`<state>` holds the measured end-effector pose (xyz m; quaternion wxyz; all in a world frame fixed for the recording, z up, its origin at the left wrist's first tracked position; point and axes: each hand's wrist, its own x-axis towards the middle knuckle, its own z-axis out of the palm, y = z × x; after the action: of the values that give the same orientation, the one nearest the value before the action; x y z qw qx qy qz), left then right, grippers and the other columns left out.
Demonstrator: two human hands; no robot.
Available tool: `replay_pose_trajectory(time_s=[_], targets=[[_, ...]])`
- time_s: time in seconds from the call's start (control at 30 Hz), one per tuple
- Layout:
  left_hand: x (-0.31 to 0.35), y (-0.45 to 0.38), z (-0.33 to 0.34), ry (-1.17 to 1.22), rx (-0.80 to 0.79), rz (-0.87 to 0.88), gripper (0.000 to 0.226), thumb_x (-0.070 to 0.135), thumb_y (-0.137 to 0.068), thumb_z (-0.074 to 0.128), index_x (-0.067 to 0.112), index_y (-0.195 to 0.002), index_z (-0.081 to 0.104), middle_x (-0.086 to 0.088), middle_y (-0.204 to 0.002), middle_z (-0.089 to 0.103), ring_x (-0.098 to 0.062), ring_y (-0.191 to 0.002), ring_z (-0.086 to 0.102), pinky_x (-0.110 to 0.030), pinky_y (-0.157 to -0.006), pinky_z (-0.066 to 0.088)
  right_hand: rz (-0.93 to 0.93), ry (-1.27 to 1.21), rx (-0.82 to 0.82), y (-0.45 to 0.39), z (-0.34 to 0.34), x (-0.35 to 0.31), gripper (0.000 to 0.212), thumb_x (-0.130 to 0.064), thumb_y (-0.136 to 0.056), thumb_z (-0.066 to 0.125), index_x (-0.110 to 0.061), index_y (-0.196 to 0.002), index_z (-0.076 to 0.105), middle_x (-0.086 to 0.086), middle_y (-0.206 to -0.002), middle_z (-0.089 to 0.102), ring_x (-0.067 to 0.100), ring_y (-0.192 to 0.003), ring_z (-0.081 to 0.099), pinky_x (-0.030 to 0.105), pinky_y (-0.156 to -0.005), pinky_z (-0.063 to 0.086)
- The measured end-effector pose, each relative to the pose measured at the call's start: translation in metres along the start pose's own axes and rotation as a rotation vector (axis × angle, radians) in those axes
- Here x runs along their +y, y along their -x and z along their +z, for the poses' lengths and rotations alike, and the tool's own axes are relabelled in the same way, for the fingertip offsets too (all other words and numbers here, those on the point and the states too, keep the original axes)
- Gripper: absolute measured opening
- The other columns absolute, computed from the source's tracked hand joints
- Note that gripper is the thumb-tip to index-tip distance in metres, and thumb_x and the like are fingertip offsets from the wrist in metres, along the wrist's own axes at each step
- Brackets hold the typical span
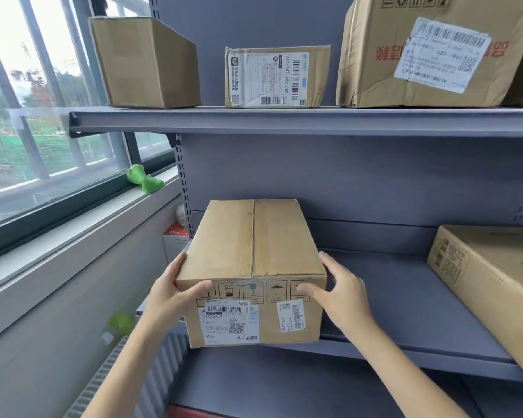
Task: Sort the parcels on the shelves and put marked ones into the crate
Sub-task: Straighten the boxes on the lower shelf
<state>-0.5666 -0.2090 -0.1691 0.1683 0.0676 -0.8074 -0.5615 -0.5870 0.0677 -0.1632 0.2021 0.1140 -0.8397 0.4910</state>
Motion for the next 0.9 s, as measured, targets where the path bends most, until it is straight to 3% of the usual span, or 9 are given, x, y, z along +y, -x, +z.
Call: replay_pose_trajectory(time_s=[0.13, 0.27, 0.33, 0.4, 0.53, 0.63, 0.73, 0.8, 0.9], targets=[[-0.015, -0.006, 0.002, 0.089, 0.007, 0.054, 0.06, 0.004, -0.073, 0.075, 0.028, -0.123, 0.051, 0.012, -0.092, 0.069, 0.001, -0.076, 0.067, -0.011, -0.057, 0.05, 0.114, -0.016, -0.045, -0.007, 0.02, -0.001, 0.09, -0.03, -0.065, 0.08, -0.02, -0.141, 0.034, -0.005, -0.141, 0.045, 0.014, -0.129, 0.041, 0.036, -0.109, 0.034], [-0.015, -0.016, -0.004, 0.077, 0.048, 0.009, 0.066, 0.01, -0.076, 0.074, 0.022, -0.133, 0.044, -0.005, -0.114, 0.064, -0.02, -0.097, 0.061, -0.023, -0.071, 0.047, 0.134, -0.069, -0.021, -0.009, 0.039, -0.007, 0.092, -0.03, -0.067, 0.08, -0.02, -0.143, 0.028, -0.005, -0.147, 0.037, 0.015, -0.133, 0.035, 0.034, -0.111, 0.029], [-0.014, -0.016, -0.007, -0.032, 0.102, 0.013, 0.08, 0.02, -0.074, 0.077, 0.021, -0.141, 0.033, -0.006, -0.135, 0.051, -0.023, -0.117, 0.051, -0.034, -0.092, 0.045, 0.159, -0.13, -0.008, -0.006, 0.046, -0.007, 0.094, -0.029, -0.067, 0.08, -0.023, -0.144, 0.026, -0.006, -0.147, 0.037, 0.012, -0.133, 0.035, 0.032, -0.111, 0.03], [-0.007, -0.013, -0.007, -0.264, 0.181, 0.152, 0.093, 0.047, -0.068, 0.075, 0.015, -0.143, 0.029, -0.01, -0.149, 0.034, -0.024, -0.139, 0.024, -0.041, -0.113, 0.022, 0.215, -0.149, 0.035, 0.0, 0.047, -0.002, 0.095, -0.034, -0.066, 0.079, -0.03, -0.143, 0.023, -0.01, -0.145, 0.037, 0.012, -0.133, 0.034, 0.033, -0.108, 0.029], [0.018, -0.004, 0.016, -0.446, 0.117, 0.477, 0.112, 0.088, -0.063, 0.031, 0.003, -0.133, 0.043, -0.02, -0.146, 0.035, -0.029, -0.141, 0.011, -0.038, -0.112, 0.008, 0.319, -0.107, 0.095, 0.023, 0.033, 0.02, 0.091, -0.037, -0.069, 0.077, -0.036, -0.141, 0.021, -0.015, -0.15, 0.024, 0.012, -0.137, 0.026, 0.036, -0.11, 0.027], [0.036, 0.0, 0.047, -0.422, -0.005, 0.637, 0.099, 0.078, -0.077, 0.027, -0.004, -0.128, 0.046, -0.023, -0.139, 0.042, -0.034, -0.135, 0.024, -0.052, -0.108, 0.021, 0.41, -0.09, 0.172, 0.044, 0.006, 0.039, 0.086, -0.034, -0.071, 0.076, -0.036, -0.14, 0.023, -0.015, -0.149, 0.025, 0.012, -0.136, 0.026, 0.034, -0.109, 0.029], [0.049, 0.007, 0.079, -0.356, -0.11, 0.687, 0.073, 0.046, -0.081, 0.061, -0.004, -0.131, 0.043, -0.016, -0.14, 0.041, -0.035, -0.133, 0.031, -0.06, -0.105, 0.029, 0.471, -0.087, 0.266, 0.065, -0.025, 0.052, 0.083, -0.033, -0.072, 0.076, -0.035, -0.139, 0.027, -0.02, -0.141, 0.03, 0.012, -0.136, 0.028, 0.031, -0.108, 0.03], [0.056, 0.015, 0.101, -0.322, -0.186, 0.682, 0.074, 0.012, -0.071, 0.078, -0.002, -0.133, 0.041, -0.011, -0.142, 0.037, -0.039, -0.131, 0.036, -0.059, -0.103, 0.034, 0.488, -0.075, 0.32, 0.076, -0.045, 0.056, 0.081, -0.034, -0.071, 0.075, -0.036, -0.138, 0.029, -0.026, -0.131, 0.029, 0.013, -0.135, 0.028, 0.032, -0.108, 0.029], [0.065, 0.029, 0.132, -0.302, -0.274, 0.714, 0.076, 0.005, -0.069, 0.077, 0.0, -0.135, 0.04, -0.015, -0.144, 0.037, -0.038, -0.131, 0.038, -0.053, -0.104, 0.035, 0.49, -0.056, 0.381, 0.089, -0.075, 0.06, 0.078, -0.035, -0.071, 0.075, -0.038, -0.136, 0.031, -0.029, -0.127, 0.029, 0.013, -0.135, 0.029, 0.035, -0.11, 0.029]])
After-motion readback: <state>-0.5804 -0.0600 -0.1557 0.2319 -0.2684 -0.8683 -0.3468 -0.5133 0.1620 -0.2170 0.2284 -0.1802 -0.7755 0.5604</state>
